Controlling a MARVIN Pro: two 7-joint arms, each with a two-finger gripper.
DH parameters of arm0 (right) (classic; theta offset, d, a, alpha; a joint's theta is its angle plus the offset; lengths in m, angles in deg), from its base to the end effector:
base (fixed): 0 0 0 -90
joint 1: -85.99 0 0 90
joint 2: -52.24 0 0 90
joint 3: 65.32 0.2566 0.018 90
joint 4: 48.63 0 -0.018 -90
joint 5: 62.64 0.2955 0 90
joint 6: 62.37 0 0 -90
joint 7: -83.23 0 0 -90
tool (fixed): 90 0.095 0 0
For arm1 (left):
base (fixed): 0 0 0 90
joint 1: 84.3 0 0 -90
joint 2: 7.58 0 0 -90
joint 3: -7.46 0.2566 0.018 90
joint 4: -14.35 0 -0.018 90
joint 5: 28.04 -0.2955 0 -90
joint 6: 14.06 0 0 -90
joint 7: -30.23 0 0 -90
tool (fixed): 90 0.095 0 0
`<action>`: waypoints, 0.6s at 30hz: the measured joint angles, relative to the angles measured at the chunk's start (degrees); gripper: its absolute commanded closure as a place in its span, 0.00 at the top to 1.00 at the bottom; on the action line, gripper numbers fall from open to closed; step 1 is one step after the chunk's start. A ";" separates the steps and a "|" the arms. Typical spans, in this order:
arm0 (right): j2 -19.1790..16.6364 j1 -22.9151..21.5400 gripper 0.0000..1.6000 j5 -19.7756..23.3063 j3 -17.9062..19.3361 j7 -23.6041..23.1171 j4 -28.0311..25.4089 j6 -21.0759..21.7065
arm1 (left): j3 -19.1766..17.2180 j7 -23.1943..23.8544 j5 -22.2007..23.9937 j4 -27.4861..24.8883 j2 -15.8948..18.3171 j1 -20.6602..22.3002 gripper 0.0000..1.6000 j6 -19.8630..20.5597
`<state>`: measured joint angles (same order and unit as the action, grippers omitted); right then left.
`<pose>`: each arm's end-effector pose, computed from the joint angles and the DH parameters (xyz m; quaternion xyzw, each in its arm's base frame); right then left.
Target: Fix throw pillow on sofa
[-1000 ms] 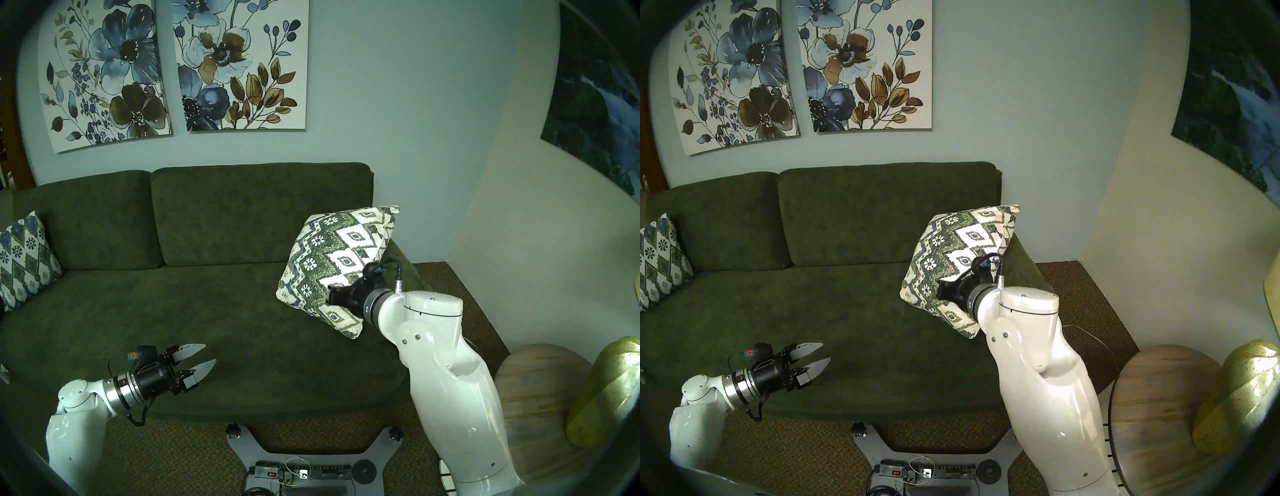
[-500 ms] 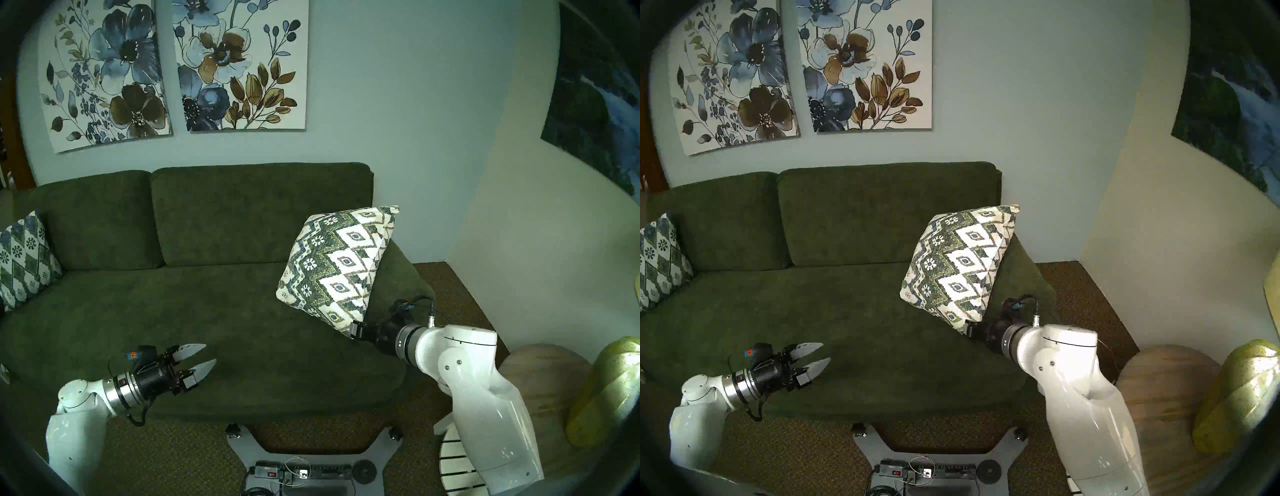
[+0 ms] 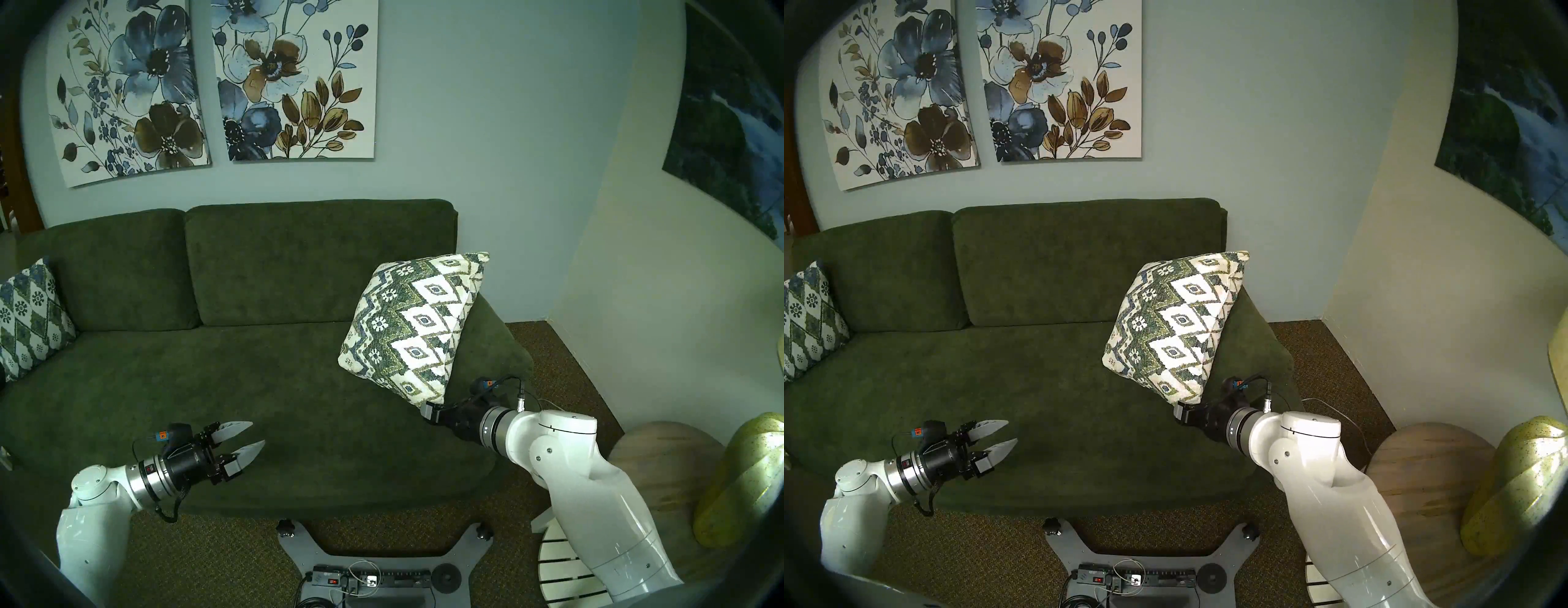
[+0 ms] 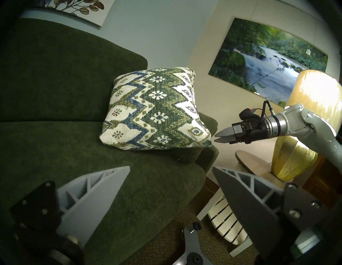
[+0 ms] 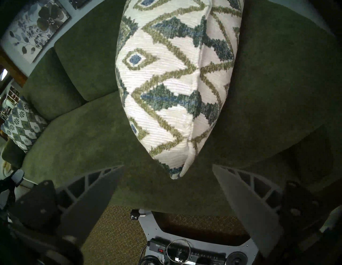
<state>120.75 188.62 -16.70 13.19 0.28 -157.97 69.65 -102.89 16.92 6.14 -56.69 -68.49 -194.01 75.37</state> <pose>0.3119 0.0316 -0.3049 -0.9000 -0.0150 -0.3719 0.2268 0.2261 0.1967 -0.3628 0.7334 -0.1737 0.5301 0.3886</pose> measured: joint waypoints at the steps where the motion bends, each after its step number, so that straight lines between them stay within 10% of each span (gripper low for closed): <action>1: -0.01 -0.39 1.00 -0.23 -0.16 -0.04 0.39 -0.18 | 0.00 0.00 0.00 0.00 -0.01 0.00 1.00 0.00; 9: 0.64 -5.34 1.00 -1.62 -1.58 -0.52 5.10 -1.39 | -0.03 0.04 -0.01 0.02 -0.05 0.04 1.00 0.00; 13: 1.35 -7.66 0.55 -1.62 -2.46 -1.33 8.02 -1.46 | -0.04 0.06 -0.01 0.03 -0.06 0.05 1.00 0.00; 16: 1.79 -9.01 0.03 -1.46 -2.95 -1.86 10.01 -1.32 | -0.05 0.08 -0.01 0.04 -0.07 0.06 1.00 -0.01; 18: 2.01 -9.87 0.00 -1.08 -3.17 -2.25 11.39 -0.95 | -0.06 0.10 -0.01 0.05 -0.08 0.07 1.00 -0.02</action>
<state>122.76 178.75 -17.78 10.02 -1.98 -146.58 68.70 -102.95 17.02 6.13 -56.64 -68.57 -193.94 75.36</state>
